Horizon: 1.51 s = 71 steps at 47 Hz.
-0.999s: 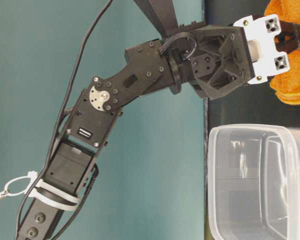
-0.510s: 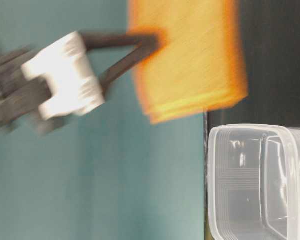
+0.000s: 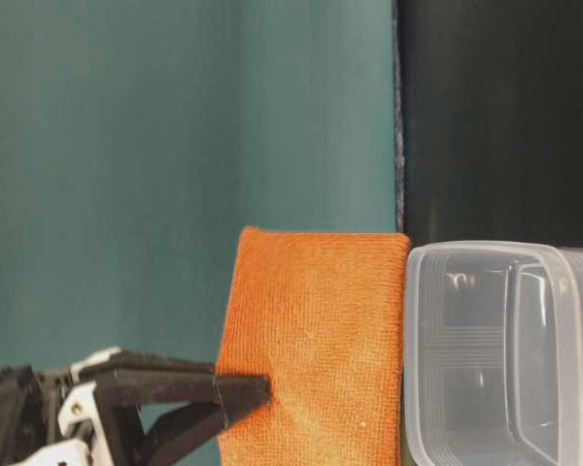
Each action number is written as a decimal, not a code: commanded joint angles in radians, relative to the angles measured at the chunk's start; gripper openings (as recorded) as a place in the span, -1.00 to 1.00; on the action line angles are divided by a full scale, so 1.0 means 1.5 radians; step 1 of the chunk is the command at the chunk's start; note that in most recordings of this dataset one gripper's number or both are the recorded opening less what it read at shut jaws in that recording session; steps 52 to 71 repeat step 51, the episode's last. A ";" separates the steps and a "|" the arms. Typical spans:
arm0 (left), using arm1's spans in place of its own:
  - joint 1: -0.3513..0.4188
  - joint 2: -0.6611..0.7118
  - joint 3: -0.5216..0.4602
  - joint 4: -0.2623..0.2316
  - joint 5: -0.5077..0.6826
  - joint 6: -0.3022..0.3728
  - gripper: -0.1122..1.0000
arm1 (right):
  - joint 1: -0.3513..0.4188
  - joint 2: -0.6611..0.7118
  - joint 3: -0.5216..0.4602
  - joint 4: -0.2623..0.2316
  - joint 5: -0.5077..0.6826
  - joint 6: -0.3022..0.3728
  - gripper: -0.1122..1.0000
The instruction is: Place the orange towel into the container with the left arm.
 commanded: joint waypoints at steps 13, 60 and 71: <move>0.006 -0.032 0.030 0.002 -0.050 0.002 -0.69 | -0.001 0.010 -0.005 0.001 -0.006 -0.002 0.55; 0.008 -0.035 0.077 0.002 -0.111 -0.028 0.83 | -0.001 0.016 -0.002 0.001 -0.009 0.001 0.55; 0.008 -0.035 0.077 0.002 -0.111 -0.028 0.83 | -0.001 0.016 -0.002 0.001 -0.009 0.001 0.55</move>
